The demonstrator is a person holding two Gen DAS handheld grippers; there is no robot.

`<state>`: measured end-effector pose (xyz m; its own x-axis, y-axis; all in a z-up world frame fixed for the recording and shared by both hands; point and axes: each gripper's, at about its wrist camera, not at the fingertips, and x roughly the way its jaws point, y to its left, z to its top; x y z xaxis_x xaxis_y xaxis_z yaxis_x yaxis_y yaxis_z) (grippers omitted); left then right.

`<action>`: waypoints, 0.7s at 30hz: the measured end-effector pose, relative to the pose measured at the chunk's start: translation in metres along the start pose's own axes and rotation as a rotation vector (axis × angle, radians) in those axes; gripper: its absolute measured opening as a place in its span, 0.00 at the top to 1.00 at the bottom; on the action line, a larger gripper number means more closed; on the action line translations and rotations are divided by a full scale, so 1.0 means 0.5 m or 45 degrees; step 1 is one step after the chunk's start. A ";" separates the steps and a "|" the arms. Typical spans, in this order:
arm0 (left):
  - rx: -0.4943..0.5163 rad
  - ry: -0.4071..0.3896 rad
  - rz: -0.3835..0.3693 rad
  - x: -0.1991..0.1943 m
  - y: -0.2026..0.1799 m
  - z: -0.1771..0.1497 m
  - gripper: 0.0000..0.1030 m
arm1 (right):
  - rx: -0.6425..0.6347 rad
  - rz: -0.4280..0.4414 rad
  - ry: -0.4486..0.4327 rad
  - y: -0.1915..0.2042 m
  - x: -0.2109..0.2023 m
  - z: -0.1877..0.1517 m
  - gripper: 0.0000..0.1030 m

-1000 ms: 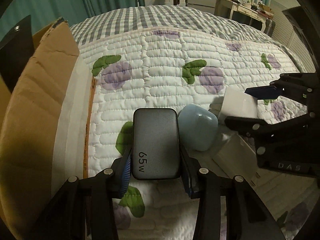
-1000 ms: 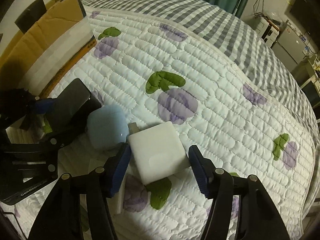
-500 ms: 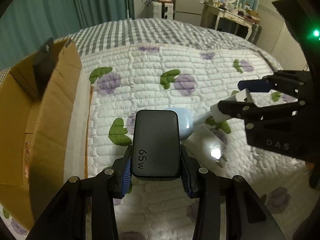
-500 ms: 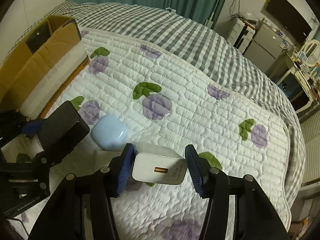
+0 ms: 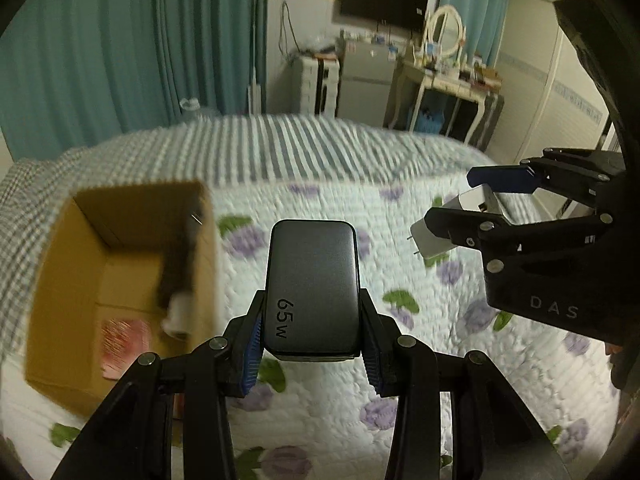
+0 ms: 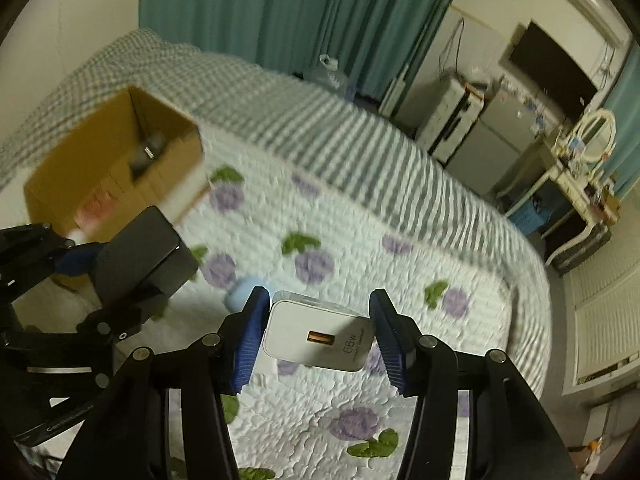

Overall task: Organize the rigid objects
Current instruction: 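Carry the power bank and charger into the box and open both tools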

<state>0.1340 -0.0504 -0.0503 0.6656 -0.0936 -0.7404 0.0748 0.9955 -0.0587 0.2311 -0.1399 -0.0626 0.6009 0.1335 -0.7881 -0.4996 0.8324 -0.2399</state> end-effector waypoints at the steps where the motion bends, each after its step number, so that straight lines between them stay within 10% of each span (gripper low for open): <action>1: -0.012 -0.022 0.007 -0.016 0.013 0.009 0.59 | -0.006 -0.006 -0.029 0.009 -0.023 0.018 0.49; 11: -0.088 -0.124 0.137 -0.106 0.175 0.039 0.59 | -0.076 0.083 -0.230 0.144 -0.122 0.163 0.50; 21: -0.201 -0.028 0.188 -0.040 0.323 -0.016 0.59 | -0.135 0.257 -0.209 0.331 -0.018 0.255 0.50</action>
<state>0.1267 0.1121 -0.0503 0.6768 0.0550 -0.7341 -0.1407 0.9885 -0.0557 0.2228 0.0652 -0.0228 0.5714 0.3834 -0.7256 -0.6768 0.7202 -0.1524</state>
